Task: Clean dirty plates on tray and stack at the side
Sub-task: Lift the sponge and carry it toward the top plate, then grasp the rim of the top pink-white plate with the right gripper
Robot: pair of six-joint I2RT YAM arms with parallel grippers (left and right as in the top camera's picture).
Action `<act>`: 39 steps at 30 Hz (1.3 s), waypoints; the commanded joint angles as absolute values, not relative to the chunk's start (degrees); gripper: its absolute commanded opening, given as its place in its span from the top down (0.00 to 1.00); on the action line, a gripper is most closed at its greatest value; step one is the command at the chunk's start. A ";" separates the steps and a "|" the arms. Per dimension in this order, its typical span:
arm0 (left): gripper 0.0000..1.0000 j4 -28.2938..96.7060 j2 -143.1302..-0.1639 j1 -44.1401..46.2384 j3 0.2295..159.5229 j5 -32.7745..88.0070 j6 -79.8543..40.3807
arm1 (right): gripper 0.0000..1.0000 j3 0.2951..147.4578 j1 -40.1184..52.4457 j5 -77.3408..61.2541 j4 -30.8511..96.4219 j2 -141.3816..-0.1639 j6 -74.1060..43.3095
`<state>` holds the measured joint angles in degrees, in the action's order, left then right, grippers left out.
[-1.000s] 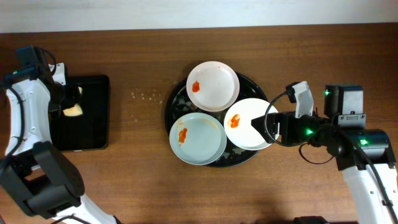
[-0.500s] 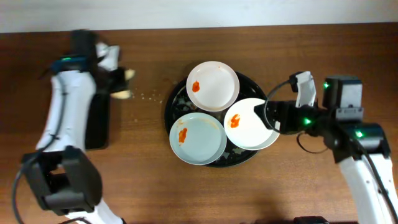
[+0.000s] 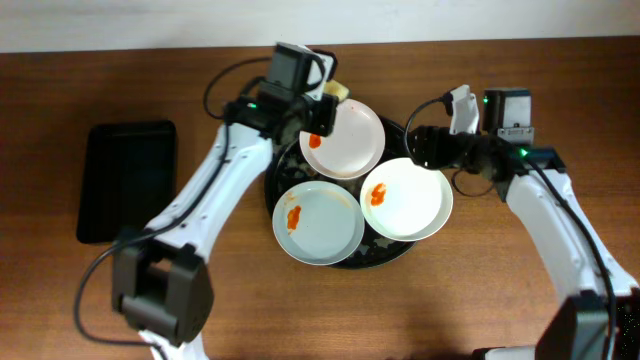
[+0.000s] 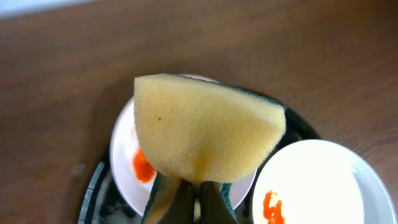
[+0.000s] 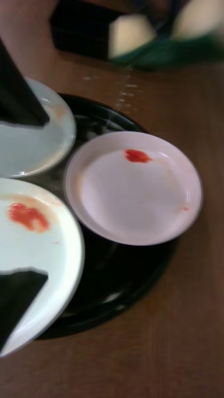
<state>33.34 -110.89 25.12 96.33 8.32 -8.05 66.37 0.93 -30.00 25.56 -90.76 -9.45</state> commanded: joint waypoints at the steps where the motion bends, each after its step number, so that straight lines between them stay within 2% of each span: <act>1: 1.00 32.97 -115.04 25.45 97.06 4.58 -12.47 | 0.36 67.31 2.35 -30.13 20.14 -96.16 -9.56; 6: 1.00 32.99 -117.01 25.45 97.06 4.43 -12.82 | 0.49 67.31 4.14 -29.89 8.51 -105.01 -11.09; 12: 1.00 32.97 -118.41 25.41 97.06 3.18 -12.80 | 0.48 67.31 5.61 -25.80 0.62 -111.63 -11.49; 18: 1.00 33.01 -120.03 25.41 97.06 3.18 -12.80 | 0.49 67.31 7.29 -23.27 0.67 -114.85 -11.49; 21: 1.00 33.04 -121.14 25.52 97.06 3.46 -12.82 | 0.61 67.31 7.64 -22.26 0.71 -115.48 -11.51; 23: 1.00 33.04 -121.58 25.52 97.06 3.62 -12.80 | 0.64 67.31 7.66 -20.18 1.41 -115.50 -11.51; 25: 1.00 33.01 -121.78 25.52 97.06 3.62 -12.80 | 0.74 67.31 7.64 -19.57 1.85 -115.50 -11.49; 28: 1.00 32.99 -121.93 25.52 97.03 3.62 -12.80 | 0.75 67.31 7.66 -19.64 1.89 -115.50 -11.51; 35: 1.00 31.70 -124.25 26.52 96.90 3.84 -12.82 | 0.86 67.31 7.66 -19.62 1.91 -115.50 -11.51; 39: 1.00 31.70 -125.80 27.55 96.90 4.08 -12.82 | 0.85 67.31 7.66 -19.62 1.91 -115.52 -11.49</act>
